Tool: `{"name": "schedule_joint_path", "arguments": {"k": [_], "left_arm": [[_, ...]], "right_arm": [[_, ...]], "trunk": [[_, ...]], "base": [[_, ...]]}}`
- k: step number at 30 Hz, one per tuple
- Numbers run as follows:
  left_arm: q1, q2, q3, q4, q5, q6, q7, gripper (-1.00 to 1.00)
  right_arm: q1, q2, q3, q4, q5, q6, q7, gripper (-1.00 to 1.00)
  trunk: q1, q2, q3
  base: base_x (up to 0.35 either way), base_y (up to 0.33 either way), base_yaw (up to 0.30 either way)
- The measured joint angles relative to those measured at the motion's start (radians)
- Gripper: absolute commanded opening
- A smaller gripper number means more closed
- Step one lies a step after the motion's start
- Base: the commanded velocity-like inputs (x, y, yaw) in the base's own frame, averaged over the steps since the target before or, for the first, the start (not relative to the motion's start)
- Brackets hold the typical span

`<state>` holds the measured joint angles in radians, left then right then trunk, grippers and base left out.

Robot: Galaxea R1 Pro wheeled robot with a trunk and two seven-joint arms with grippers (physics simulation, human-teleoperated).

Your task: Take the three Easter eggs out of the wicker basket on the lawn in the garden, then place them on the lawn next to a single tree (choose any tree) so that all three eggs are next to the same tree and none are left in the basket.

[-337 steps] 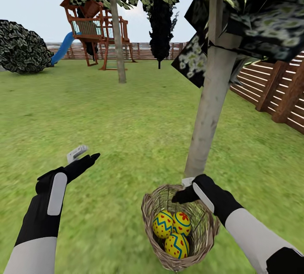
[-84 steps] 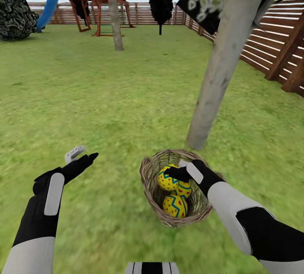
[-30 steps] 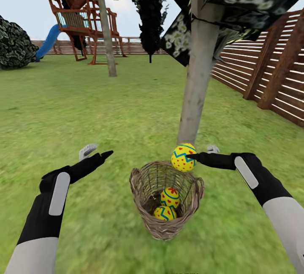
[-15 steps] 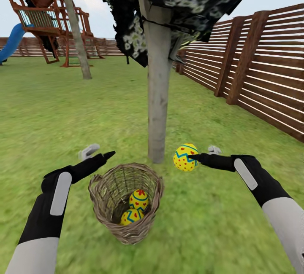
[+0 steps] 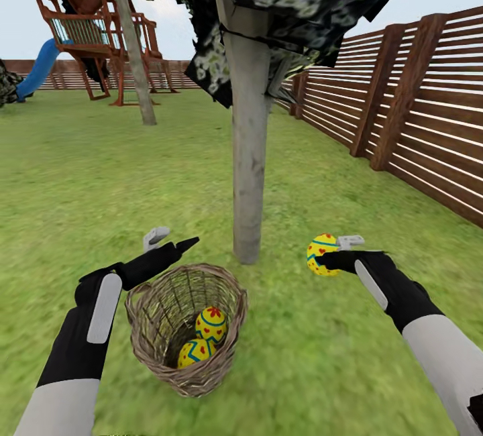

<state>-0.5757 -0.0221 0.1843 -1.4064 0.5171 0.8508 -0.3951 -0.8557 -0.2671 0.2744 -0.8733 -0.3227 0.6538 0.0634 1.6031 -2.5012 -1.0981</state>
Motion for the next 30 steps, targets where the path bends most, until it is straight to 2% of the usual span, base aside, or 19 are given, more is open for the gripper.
{"name": "schedule_joint_path", "arguments": {"k": [2,3,4,6,11,15,18,19,21,23,30], "left_arm": [[0.0,-0.001,-0.012,0.0,0.0,0.0,-0.003,1.0],[0.0,0.0,-0.04,0.0,0.001,0.0,-0.003,1.0],[0.0,0.0,-0.061,0.0,0.001,0.0,-0.004,1.0],[0.0,0.002,-0.07,0.0,0.001,0.001,-0.004,1.0],[0.0,0.002,-0.072,-0.002,0.002,0.002,-0.004,1.0],[0.0,0.002,-0.072,-0.002,0.005,0.001,-0.004,1.0],[0.001,0.002,-0.07,-0.001,0.004,0.001,-0.005,1.0],[0.001,0.001,-0.07,-0.001,0.004,0.002,-0.005,1.0],[0.001,0.001,-0.071,-0.001,0.004,0.002,-0.005,1.0],[0.001,0.001,-0.071,-0.001,0.003,0.001,-0.005,1.0],[0.002,-0.001,-0.071,-0.001,0.003,0.001,-0.004,1.0]], "right_arm": [[0.0,0.001,0.075,0.002,0.004,0.0,-0.07,-1.0],[0.0,0.006,0.109,0.002,0.01,0.0,-0.132,-1.0],[0.0,0.024,0.128,0.004,0.009,-0.001,-0.192,-1.0],[0.0,0.041,0.136,0.008,0.009,-0.002,-0.221,-1.0],[0.0,0.046,0.14,0.01,0.009,-0.004,-0.228,-1.0],[0.001,0.044,0.18,0.016,0.01,-0.004,-0.228,-1.0],[0.001,0.046,0.192,0.037,0.008,-0.004,-0.223,-1.0],[0.009,0.053,0.209,0.044,0.006,-0.004,-0.225,-1.0],[0.04,0.075,0.288,0.054,0.007,-0.007,-0.23,-1.0],[0.051,0.081,0.317,0.056,0.012,-0.008,-0.231,-1.0],[0.055,0.088,0.331,0.065,0.008,-0.009,-0.229,-1.0]], "trunk": [[0.0,0.0,0.0],[0.0,0.0,0.0],[0.0,0.0,0.0],[0.0,0.0,0.0],[0.0,0.0,0.0],[0.0,0.0,0.0],[0.0,0.0,0.0],[0.0,0.0,0.0],[0.001,0.0,0.0],[0.0,0.0,0.0],[0.0,0.0,0.0]], "base": [[0.154,-0.307,0.299],[0.159,-0.307,0.3],[0.16,-0.307,0.3],[0.161,-0.307,0.3],[0.099,-0.322,0.3],[0.004,-0.207,0.154],[-0.027,-0.087,0.011],[-0.089,-0.244,0.002],[-0.107,-0.294,0.062],[-0.087,-0.317,0.231],[-0.007,-0.337,0.293]]}}
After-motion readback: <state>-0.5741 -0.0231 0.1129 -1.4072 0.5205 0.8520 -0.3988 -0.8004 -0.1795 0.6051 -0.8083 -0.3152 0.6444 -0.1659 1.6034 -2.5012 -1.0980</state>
